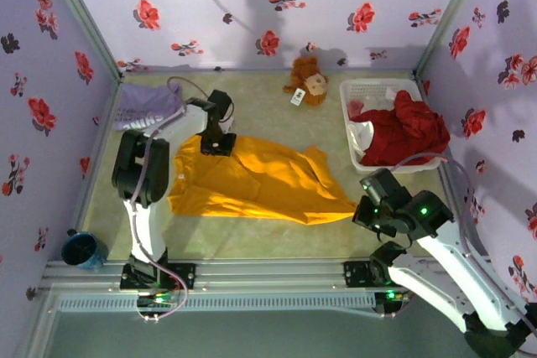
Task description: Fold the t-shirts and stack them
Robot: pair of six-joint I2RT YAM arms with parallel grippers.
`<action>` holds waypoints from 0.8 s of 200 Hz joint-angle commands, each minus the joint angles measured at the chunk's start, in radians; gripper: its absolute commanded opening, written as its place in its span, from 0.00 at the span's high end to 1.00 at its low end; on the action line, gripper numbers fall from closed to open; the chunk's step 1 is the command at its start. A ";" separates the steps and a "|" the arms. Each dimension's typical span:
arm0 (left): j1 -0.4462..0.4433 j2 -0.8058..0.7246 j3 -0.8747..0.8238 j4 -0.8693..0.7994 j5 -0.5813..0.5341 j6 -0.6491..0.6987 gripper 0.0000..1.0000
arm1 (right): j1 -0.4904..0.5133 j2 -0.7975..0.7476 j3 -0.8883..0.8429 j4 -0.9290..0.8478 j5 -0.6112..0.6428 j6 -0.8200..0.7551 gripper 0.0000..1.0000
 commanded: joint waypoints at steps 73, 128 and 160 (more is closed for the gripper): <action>0.023 -0.163 0.045 -0.027 0.005 -0.055 0.88 | -0.002 0.077 0.101 0.031 0.032 -0.065 1.00; 0.004 -0.055 -0.045 0.068 0.005 -0.032 0.71 | -0.004 0.057 0.080 0.020 0.027 -0.051 1.00; -0.001 -0.009 -0.046 0.070 0.006 -0.018 0.66 | -0.005 0.039 0.065 0.015 0.031 -0.036 1.00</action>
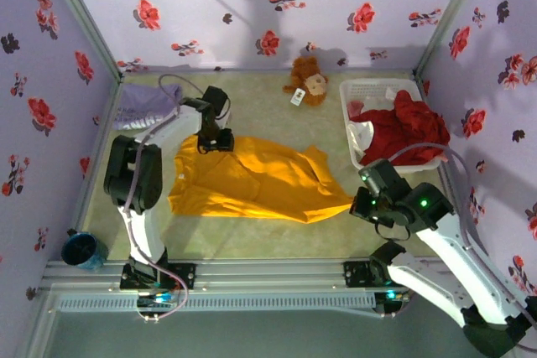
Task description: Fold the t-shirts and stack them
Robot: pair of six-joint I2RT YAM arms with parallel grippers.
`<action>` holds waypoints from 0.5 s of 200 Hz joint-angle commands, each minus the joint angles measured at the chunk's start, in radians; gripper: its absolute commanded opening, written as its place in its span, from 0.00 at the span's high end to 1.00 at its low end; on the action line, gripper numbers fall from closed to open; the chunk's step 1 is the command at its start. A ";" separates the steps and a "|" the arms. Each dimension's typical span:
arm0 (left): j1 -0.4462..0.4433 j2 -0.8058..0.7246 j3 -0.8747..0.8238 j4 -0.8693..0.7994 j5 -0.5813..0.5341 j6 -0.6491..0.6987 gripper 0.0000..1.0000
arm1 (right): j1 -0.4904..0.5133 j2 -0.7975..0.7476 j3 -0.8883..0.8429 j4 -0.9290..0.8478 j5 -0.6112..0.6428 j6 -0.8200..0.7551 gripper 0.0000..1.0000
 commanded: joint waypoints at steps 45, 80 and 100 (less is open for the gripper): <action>-0.019 0.046 -0.029 0.050 0.025 0.036 0.63 | -0.006 -0.012 -0.026 -0.006 0.019 0.015 1.00; -0.020 0.067 -0.023 0.058 0.033 0.030 0.63 | -0.007 -0.024 -0.036 -0.010 0.023 0.016 1.00; -0.020 0.077 -0.024 0.065 0.034 0.030 0.63 | -0.008 -0.032 -0.038 -0.016 0.024 0.015 1.00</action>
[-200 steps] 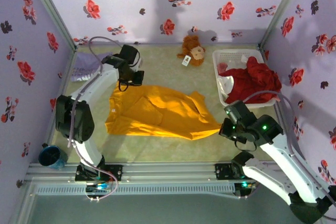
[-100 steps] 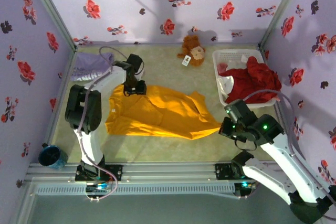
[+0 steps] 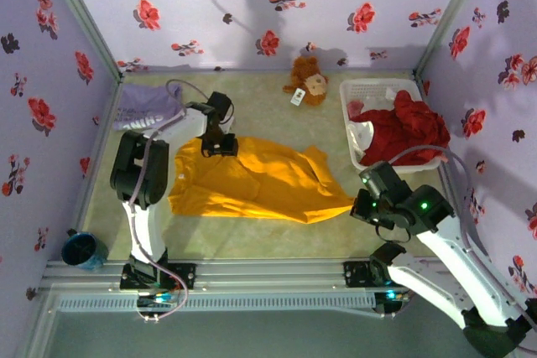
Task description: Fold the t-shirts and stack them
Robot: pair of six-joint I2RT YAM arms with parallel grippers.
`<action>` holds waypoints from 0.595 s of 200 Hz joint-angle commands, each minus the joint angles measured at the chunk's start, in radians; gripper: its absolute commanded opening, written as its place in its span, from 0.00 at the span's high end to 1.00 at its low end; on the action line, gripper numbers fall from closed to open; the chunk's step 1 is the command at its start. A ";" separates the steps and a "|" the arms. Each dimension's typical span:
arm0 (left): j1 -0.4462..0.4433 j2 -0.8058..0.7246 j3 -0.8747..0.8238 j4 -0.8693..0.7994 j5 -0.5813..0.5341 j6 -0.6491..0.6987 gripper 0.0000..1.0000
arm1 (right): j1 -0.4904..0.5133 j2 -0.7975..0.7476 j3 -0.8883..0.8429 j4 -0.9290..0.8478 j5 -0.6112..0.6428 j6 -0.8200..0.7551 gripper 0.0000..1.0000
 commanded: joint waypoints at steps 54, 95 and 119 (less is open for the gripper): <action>-0.008 0.030 -0.020 0.022 0.017 0.010 0.85 | -0.008 -0.020 -0.012 -0.020 0.023 0.011 1.00; -0.008 -0.028 -0.040 0.023 -0.007 0.009 1.00 | -0.009 -0.020 -0.005 -0.021 0.023 0.009 1.00; -0.006 -0.091 -0.046 0.020 -0.020 0.001 1.00 | -0.010 -0.018 0.002 -0.018 0.021 0.009 1.00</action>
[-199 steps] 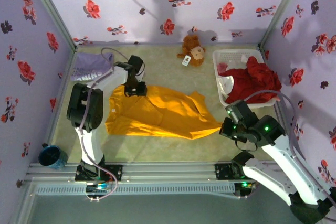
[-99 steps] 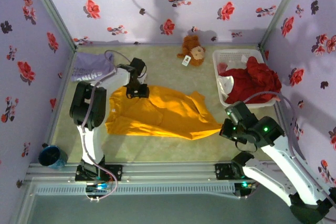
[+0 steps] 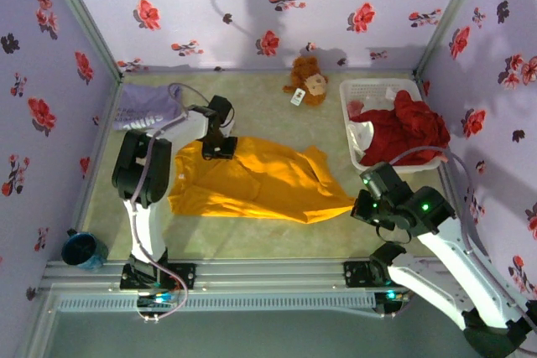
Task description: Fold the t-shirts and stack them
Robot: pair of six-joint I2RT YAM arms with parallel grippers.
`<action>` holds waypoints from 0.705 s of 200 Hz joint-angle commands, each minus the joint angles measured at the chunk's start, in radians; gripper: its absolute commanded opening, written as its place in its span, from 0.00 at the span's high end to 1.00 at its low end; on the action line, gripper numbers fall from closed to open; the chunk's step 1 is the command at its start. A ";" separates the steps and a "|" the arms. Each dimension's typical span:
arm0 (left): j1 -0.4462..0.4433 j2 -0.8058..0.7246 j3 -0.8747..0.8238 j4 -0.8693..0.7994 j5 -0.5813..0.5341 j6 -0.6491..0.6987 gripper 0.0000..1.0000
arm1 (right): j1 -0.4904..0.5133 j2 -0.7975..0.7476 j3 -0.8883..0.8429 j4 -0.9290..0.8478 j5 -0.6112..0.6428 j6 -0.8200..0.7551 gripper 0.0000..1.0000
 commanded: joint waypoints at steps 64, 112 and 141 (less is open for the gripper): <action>0.029 -0.361 -0.107 0.058 -0.126 -0.067 1.00 | -0.007 0.022 0.061 0.115 0.015 0.008 1.00; 0.061 -0.580 -0.074 0.063 -0.175 -0.132 1.00 | -0.007 0.172 0.291 0.118 0.096 -0.111 1.00; 0.107 -0.634 0.019 -0.009 -0.139 -0.150 1.00 | -0.007 0.246 0.441 0.096 0.128 -0.173 1.00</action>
